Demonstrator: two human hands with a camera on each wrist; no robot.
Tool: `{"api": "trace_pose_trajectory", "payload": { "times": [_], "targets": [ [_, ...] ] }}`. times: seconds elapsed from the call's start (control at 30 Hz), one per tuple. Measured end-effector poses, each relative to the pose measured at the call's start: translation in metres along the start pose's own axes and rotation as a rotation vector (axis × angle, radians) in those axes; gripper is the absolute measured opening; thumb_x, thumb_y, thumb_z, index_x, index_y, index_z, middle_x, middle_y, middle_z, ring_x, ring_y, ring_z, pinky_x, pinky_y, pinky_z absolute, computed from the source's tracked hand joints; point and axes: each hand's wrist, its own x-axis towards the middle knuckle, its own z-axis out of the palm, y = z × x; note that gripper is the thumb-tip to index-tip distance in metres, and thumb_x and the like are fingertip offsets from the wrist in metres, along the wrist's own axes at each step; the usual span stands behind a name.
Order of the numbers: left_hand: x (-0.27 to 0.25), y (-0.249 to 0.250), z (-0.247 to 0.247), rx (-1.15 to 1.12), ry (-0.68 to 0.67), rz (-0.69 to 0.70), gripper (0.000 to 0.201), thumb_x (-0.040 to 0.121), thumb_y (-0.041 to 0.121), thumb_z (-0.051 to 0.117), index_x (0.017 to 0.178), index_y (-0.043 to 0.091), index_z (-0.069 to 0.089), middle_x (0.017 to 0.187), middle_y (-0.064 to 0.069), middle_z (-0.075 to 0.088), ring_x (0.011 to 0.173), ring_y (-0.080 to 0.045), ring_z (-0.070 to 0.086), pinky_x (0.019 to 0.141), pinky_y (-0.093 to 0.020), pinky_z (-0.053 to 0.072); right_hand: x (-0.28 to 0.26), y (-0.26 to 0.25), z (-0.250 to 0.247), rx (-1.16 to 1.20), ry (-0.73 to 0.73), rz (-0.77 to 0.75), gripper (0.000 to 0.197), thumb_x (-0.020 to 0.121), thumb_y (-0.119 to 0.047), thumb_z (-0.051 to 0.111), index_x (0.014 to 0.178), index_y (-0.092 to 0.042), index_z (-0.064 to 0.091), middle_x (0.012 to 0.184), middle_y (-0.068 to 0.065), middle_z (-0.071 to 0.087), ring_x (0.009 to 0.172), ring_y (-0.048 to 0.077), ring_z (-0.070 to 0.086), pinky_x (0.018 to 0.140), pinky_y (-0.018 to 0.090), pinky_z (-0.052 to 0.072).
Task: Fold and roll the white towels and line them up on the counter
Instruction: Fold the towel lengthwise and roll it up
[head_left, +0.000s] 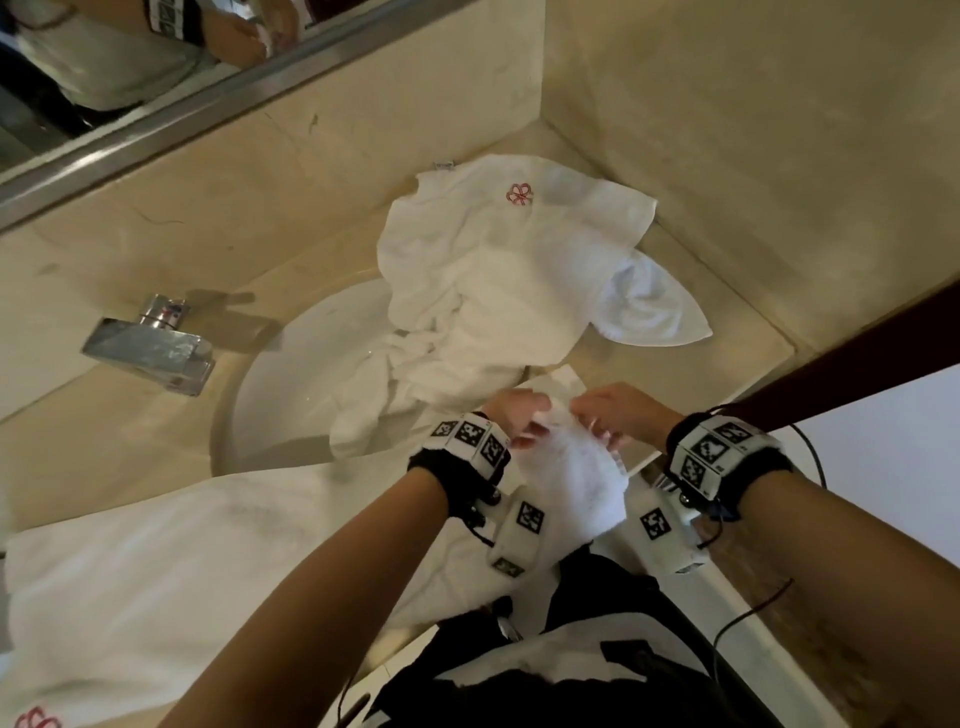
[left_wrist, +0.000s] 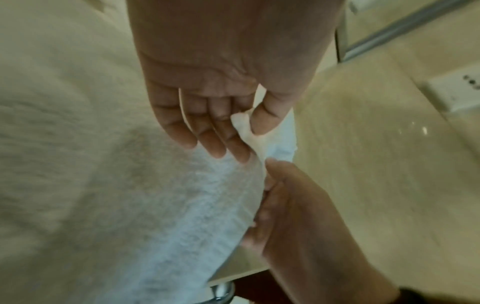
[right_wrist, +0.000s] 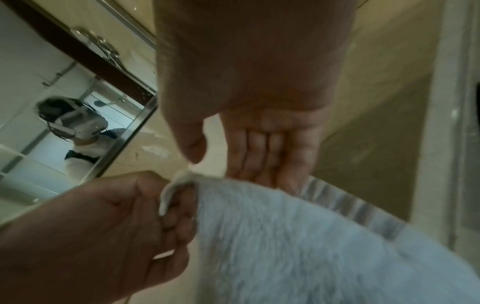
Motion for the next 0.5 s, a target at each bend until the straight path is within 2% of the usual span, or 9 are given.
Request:
{"api": "trace_pose_trajectory", "payload": {
  "times": [0.07,0.1,0.17,0.2,0.27,0.3,0.37,0.43,0.5],
  "targets": [
    [0.005,0.007,-0.001,-0.041,0.042,0.006,0.011,0.091,0.01,0.048,0.081,0.011,0.053,0.07,-0.004,0.054,0.051,-0.012,0.052,0.051,-0.024,0.039,-0.001,-0.005,0.003,-0.169,-0.151,0.027,0.048,0.093,-0.043,0.05,0.112,0.0,0.06,0.111,0.011,0.064,0.094,0.025,0.061,0.088,0.032,0.047],
    [0.009,0.009,-0.002,-0.054,0.055,0.02,0.013,0.09,0.011,0.048,0.078,0.013,0.052,0.067,-0.004,0.056,0.053,-0.013,0.05,0.052,-0.024,0.038,0.0,-0.004,0.005,-0.291,-0.156,0.02,0.049,0.091,-0.046,0.052,0.114,-0.003,0.059,0.115,0.007,0.061,0.099,0.023,0.058,0.091,0.031,0.044],
    [0.014,0.01,0.0,-0.036,0.075,0.076,0.009,0.093,0.013,0.047,0.085,0.015,0.052,0.06,0.002,0.059,0.056,-0.012,0.046,0.053,-0.022,0.036,0.002,0.001,0.007,-0.417,-0.069,0.007,0.028,0.091,-0.037,0.056,0.094,-0.01,0.06,0.1,0.005,0.062,0.088,0.019,0.052,0.078,0.026,0.037],
    [0.017,0.008,0.0,0.011,0.096,0.126,0.006,0.094,0.014,0.047,0.09,0.015,0.051,0.063,0.002,0.057,0.058,-0.012,0.045,0.054,-0.022,0.036,0.003,0.004,0.007,-0.437,-0.022,0.012,0.025,0.092,-0.033,0.054,0.092,-0.009,0.061,0.091,0.006,0.06,0.085,0.02,0.051,0.074,0.025,0.035],
    [0.023,0.001,-0.005,0.214,0.175,0.248,0.009,0.094,0.016,0.048,0.099,0.012,0.054,0.082,-0.005,0.058,0.073,-0.019,0.054,0.065,-0.027,0.044,0.002,0.007,0.007,-0.426,0.021,0.065,0.034,0.094,-0.03,0.05,0.111,-0.001,0.058,0.092,0.007,0.055,0.09,0.024,0.053,0.071,0.026,0.036],
    [0.028,-0.002,-0.009,0.346,0.23,0.277,0.018,0.092,0.017,0.05,0.107,0.009,0.055,0.098,-0.011,0.06,0.09,-0.026,0.058,0.078,-0.031,0.046,0.002,0.008,0.007,-0.391,0.029,0.092,0.038,0.095,-0.028,0.049,0.118,0.002,0.054,0.091,0.006,0.054,0.091,0.025,0.054,0.07,0.027,0.04],
    [0.035,-0.009,-0.019,0.631,0.272,0.241,0.033,0.091,0.02,0.049,0.122,0.006,0.051,0.123,-0.015,0.053,0.115,-0.032,0.05,0.098,-0.036,0.041,0.0,0.01,0.008,-0.329,0.049,0.133,0.038,0.096,-0.027,0.047,0.119,0.003,0.052,0.089,0.006,0.052,0.094,0.029,0.058,0.072,0.031,0.048],
    [0.039,-0.017,-0.03,0.877,0.25,0.148,0.035,0.093,0.023,0.046,0.125,0.008,0.048,0.128,-0.015,0.051,0.118,-0.032,0.048,0.099,-0.035,0.038,0.001,0.012,0.008,-0.316,0.067,0.167,0.042,0.096,-0.031,0.047,0.114,0.006,0.054,0.091,0.01,0.053,0.089,0.028,0.059,0.069,0.032,0.051],
    [0.042,-0.022,-0.041,0.952,0.216,0.126,0.032,0.095,0.024,0.044,0.122,0.009,0.049,0.126,-0.014,0.054,0.11,-0.03,0.052,0.092,-0.035,0.04,0.003,0.013,0.009,-0.314,0.072,0.194,0.044,0.095,-0.035,0.048,0.111,0.006,0.056,0.092,0.013,0.056,0.083,0.027,0.059,0.062,0.031,0.052]
  ]
}}
